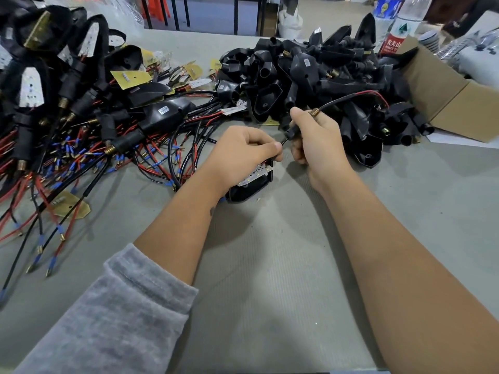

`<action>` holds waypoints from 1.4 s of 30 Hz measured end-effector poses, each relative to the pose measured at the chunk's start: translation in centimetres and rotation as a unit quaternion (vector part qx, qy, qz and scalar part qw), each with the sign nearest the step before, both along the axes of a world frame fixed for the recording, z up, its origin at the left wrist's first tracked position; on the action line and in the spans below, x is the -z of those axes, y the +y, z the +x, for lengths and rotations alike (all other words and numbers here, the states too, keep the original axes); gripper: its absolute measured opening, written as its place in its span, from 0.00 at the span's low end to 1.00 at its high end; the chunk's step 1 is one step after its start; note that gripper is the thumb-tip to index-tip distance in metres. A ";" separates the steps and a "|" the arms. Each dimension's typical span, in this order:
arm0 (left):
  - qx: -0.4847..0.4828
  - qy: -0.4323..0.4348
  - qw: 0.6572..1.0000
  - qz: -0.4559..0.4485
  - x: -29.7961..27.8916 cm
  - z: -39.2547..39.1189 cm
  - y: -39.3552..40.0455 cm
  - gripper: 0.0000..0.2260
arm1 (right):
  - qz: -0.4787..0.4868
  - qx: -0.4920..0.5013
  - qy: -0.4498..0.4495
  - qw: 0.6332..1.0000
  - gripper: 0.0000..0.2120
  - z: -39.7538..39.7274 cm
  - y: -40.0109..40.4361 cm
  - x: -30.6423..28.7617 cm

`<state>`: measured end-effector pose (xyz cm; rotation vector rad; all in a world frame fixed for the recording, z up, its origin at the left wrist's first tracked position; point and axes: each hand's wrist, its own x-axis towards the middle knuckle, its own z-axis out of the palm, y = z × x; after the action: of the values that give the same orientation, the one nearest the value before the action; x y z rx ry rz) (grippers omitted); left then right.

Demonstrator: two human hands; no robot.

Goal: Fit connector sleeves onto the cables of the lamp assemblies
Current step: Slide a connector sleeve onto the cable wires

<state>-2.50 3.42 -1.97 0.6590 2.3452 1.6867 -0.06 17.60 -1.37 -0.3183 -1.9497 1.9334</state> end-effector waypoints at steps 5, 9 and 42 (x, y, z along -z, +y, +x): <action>-0.010 0.001 1.000 0.004 -0.1 0.0 -0.1 0.07 | 0.073 -0.010 -0.010 0.997 0.12 -0.2 -0.7 0.3; -0.005 -0.009 1.000 0.019 0.0 -0.1 0.0 0.08 | 0.041 -0.024 0.007 0.999 0.11 0.1 -0.7 0.1; 0.026 -0.003 0.998 0.060 0.2 -0.7 -0.4 0.17 | -0.025 -0.032 0.006 0.999 0.07 0.3 -0.4 -0.2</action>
<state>-3.18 2.97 -2.13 0.7267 2.2156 1.8156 0.20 17.22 -1.18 -0.2605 -1.9298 2.0213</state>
